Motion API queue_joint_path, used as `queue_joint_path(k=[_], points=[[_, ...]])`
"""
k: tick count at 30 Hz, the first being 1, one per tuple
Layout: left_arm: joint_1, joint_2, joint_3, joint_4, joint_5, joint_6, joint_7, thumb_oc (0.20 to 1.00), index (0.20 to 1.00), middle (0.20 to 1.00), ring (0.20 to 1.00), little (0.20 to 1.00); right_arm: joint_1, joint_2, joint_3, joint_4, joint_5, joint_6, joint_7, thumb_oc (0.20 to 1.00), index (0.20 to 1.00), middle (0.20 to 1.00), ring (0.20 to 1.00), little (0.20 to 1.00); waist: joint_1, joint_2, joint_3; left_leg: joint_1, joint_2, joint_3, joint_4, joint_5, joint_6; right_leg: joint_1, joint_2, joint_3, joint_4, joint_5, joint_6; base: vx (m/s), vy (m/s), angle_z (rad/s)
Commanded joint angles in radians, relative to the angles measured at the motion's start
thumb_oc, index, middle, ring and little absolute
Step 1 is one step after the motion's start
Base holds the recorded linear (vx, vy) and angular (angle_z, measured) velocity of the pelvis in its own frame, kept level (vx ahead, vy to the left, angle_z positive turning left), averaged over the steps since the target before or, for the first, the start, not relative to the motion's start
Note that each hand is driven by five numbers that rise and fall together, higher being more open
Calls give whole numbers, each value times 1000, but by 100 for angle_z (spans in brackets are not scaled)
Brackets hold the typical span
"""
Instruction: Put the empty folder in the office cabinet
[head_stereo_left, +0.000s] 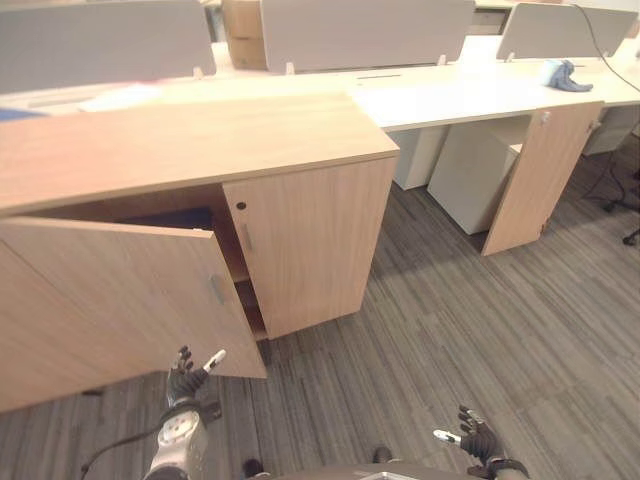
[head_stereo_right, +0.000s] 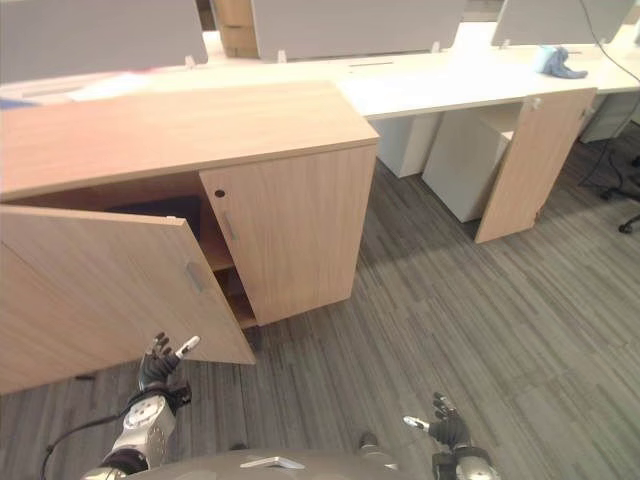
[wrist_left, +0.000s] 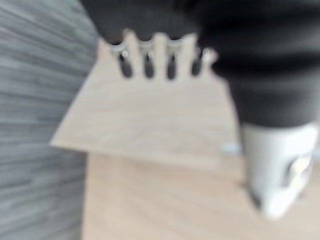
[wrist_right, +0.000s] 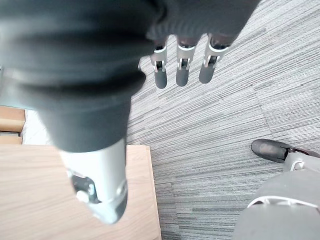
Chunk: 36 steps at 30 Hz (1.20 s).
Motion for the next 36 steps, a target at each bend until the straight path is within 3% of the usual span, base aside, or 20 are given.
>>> queue_joint_path(k=[1,3,4,8,10,12,16,18,24,32,36], points=[[-128,67,9,28,-8,-45,57,1000,1000,1000,1000,1000,-129,-52,-37,-28,-36,-14,-19,1000,1000,1000,1000,1000,11,-13,101,87,-97,-8,9,-232,64,3,-7,-13,12,-51,45,118,42,-25],[-170,108,32,55,-46,-14,66,1000,1000,1000,1000,1000,-124,-70,-38,-21,-43,-13,-15,1000,1000,1000,1000,1000,-8,-2,90,95,-98,1,8,-232,60,9,-5,-6,9,-58,42,115,32,-17],[-217,166,61,98,-61,40,37,1000,1000,1000,1000,1000,-119,-90,-35,-12,-47,-18,-9,1000,1000,1000,1000,1000,-25,9,78,101,-100,9,9,-234,58,13,-3,1,7,-66,41,72,13,-5],[-237,193,66,137,-88,97,0,1000,1000,1000,1000,1000,-123,-104,-33,3,-59,-26,4,1000,1000,1000,1000,1000,-32,19,71,101,-103,12,10,-236,57,14,-2,4,6,-72,39,47,8,-11],[-237,193,66,137,-88,97,0,1000,1000,1000,1000,1000,-123,-104,-33,3,-59,-26,4,1000,1000,1000,1000,1000,-32,19,71,101,-103,12,10,-236,57,14,-2,4,6,-72,39,24,-12,-14],[-196,150,41,185,-42,199,-100,1000,1000,1000,1000,1000,-133,-97,-23,22,-96,-21,38,1000,1000,1000,1000,1000,-16,25,66,103,-110,-10,12,-239,63,26,-5,-5,8,-77,34,56,-94,-11],[-91,38,-12,179,4,257,-155,1000,1000,1000,1000,1000,-155,-70,-13,41,-128,10,67,1000,1000,1000,1000,1000,24,30,69,99,-113,-50,13,-239,68,44,-9,-26,10,-84,26,20,-77,17],[-82,32,-15,180,7,258,-162,1000,1000,1000,1000,1000,-157,-67,-12,44,-128,9,69,1000,1000,1000,1000,1000,28,30,69,99,-114,-53,14,-239,68,45,-9,-28,10,-84,25,7,-45,15],[51,-34,-61,229,52,275,-213,1000,1000,1000,1000,1000,-177,-13,8,72,-145,2,58,1000,1000,1000,1000,1000,92,27,75,88,-115,-104,15,-237,74,68,-17,-75,14,-91,21,-2,-89,38],[122,-72,-53,319,71,377,-192,1000,1000,1000,1000,1000,-211,38,64,152,-239,13,-101,1000,1000,1000,1000,1000,165,18,75,76,-116,-163,14,-238,76,93,-24,-129,14,-95,22,12,-85,34],[101,-93,-58,352,89,399,-190,1000,1000,1000,1000,1000,-222,67,80,215,-212,47,-103,1000,1000,1000,1000,1000,177,11,67,79,-115,-172,13,-240,76,102,-24,-136,13,-94,20,33,-71,15]])
